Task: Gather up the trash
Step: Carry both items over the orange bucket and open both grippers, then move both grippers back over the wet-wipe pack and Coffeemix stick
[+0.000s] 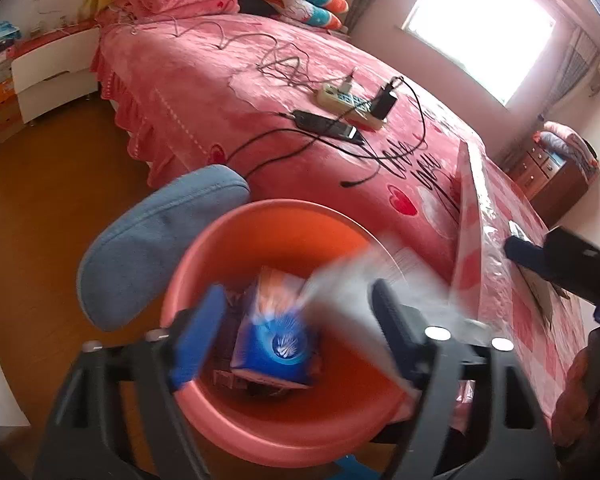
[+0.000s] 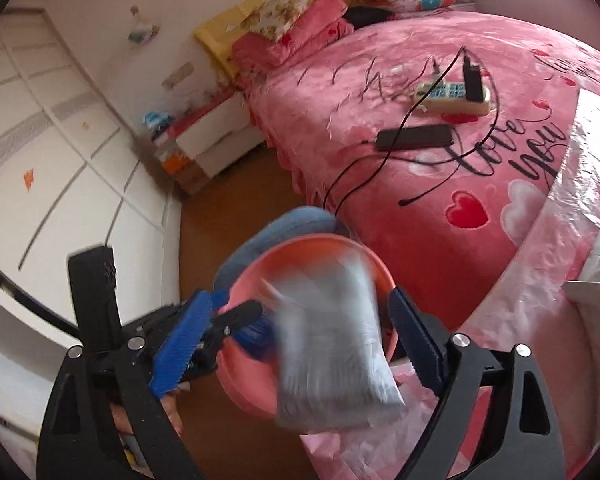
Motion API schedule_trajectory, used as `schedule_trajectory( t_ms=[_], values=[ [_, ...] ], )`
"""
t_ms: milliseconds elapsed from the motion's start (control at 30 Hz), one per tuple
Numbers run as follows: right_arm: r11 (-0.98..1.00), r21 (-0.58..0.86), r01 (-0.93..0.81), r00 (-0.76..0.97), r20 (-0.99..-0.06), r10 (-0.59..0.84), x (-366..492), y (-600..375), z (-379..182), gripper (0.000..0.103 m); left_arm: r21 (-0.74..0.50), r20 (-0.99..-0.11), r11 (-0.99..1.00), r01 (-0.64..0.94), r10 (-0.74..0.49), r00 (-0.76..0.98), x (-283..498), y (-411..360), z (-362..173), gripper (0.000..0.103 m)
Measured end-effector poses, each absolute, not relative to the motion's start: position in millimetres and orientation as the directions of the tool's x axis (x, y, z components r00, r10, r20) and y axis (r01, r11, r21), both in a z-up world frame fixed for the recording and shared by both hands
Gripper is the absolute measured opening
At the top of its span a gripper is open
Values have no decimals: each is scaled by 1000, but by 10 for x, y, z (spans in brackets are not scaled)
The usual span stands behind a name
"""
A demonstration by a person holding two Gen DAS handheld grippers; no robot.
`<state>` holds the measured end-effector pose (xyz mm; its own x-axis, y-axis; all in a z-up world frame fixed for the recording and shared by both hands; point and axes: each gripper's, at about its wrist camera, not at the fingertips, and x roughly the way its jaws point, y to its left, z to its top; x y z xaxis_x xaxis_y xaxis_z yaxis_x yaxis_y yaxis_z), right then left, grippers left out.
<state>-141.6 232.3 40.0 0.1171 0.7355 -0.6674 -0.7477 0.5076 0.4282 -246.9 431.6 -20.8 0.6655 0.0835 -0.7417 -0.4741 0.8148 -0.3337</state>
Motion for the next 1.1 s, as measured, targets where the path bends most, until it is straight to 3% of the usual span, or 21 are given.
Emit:
schedule_trajectory(
  t_ms=[367, 633, 767, 1100],
  values=[
    [597, 320, -736, 275, -664, 695, -1475, 1849, 521, 92, -294, -740, 802, -520, 154, 655, -2474, 4293, -154, 89],
    [622, 318, -716, 320, -642, 697, -1558, 1493, 501, 92, -301, -629, 855, -422, 155, 762, -2495, 4011, 48, 89],
    [632, 339, -697, 359, -597, 717, -1537, 1294, 533, 98, -324, -566, 862, -389, 153, 810, -2511, 3880, 169, 89],
    [693, 260, -672, 511, -515, 688, -1515, 774, 663, 98, -277, -625, 877, -393, 146, 767, -2309, 3602, 288, 89]
  ],
)
